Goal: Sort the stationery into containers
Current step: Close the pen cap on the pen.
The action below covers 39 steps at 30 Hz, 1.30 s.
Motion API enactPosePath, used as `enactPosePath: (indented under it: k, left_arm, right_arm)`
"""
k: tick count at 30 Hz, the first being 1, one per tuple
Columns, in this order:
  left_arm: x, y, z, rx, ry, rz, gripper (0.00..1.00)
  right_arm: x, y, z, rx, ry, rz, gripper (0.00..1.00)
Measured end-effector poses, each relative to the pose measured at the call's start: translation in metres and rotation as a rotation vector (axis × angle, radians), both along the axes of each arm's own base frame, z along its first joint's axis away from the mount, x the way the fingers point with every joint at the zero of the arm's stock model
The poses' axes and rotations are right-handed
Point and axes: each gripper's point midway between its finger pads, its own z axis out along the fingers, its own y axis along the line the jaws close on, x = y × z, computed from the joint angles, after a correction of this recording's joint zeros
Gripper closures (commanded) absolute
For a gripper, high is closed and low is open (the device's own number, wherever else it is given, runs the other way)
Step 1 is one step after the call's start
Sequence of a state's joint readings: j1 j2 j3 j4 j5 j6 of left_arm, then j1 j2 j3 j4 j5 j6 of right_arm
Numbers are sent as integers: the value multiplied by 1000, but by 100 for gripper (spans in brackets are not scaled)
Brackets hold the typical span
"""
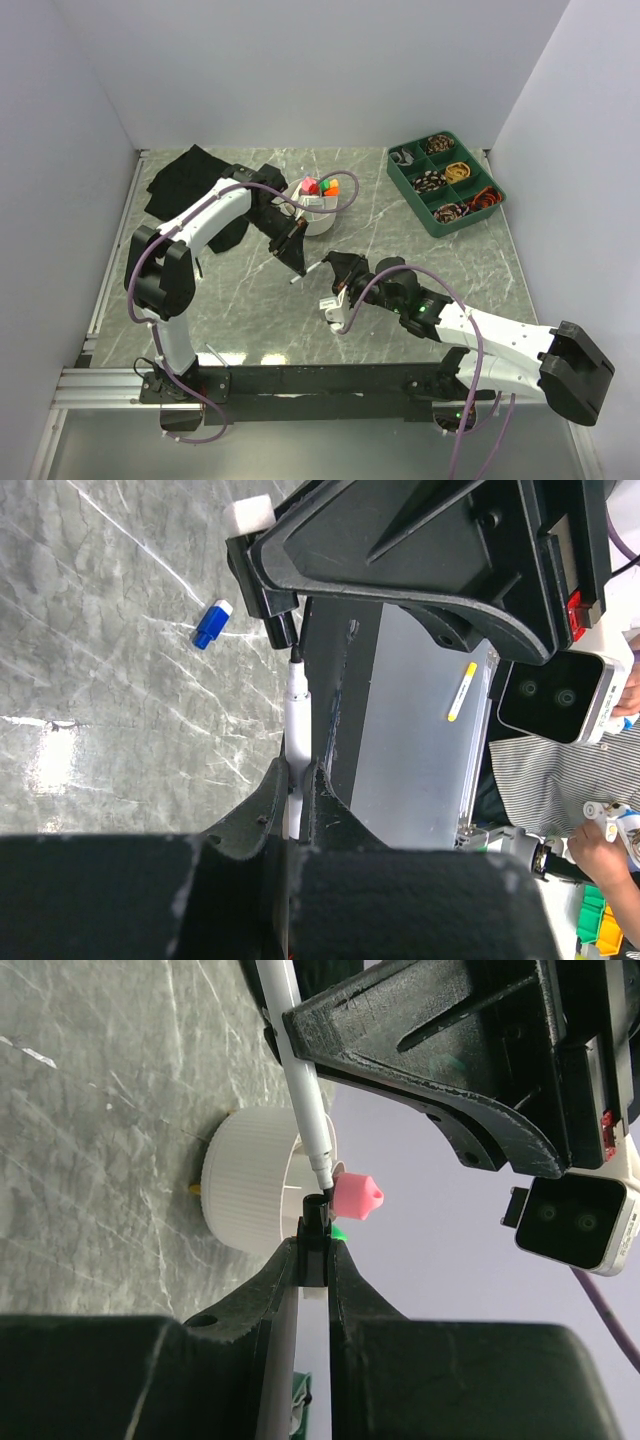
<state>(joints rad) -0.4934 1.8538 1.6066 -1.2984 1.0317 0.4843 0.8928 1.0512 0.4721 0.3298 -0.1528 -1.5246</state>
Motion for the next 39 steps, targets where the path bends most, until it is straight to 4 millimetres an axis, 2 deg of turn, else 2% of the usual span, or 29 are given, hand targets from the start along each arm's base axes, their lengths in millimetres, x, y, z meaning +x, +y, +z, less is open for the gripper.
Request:
enactPosePath:
  k: [23,39]
  left_arm:
    - [0,0,-2,1,3,4,99]
    - [1,0,-2,1,2,4,99]
  right_arm:
    - [3,-5,-3,25,49,-57,100]
    - [2,0,8,38,45,-43,100]
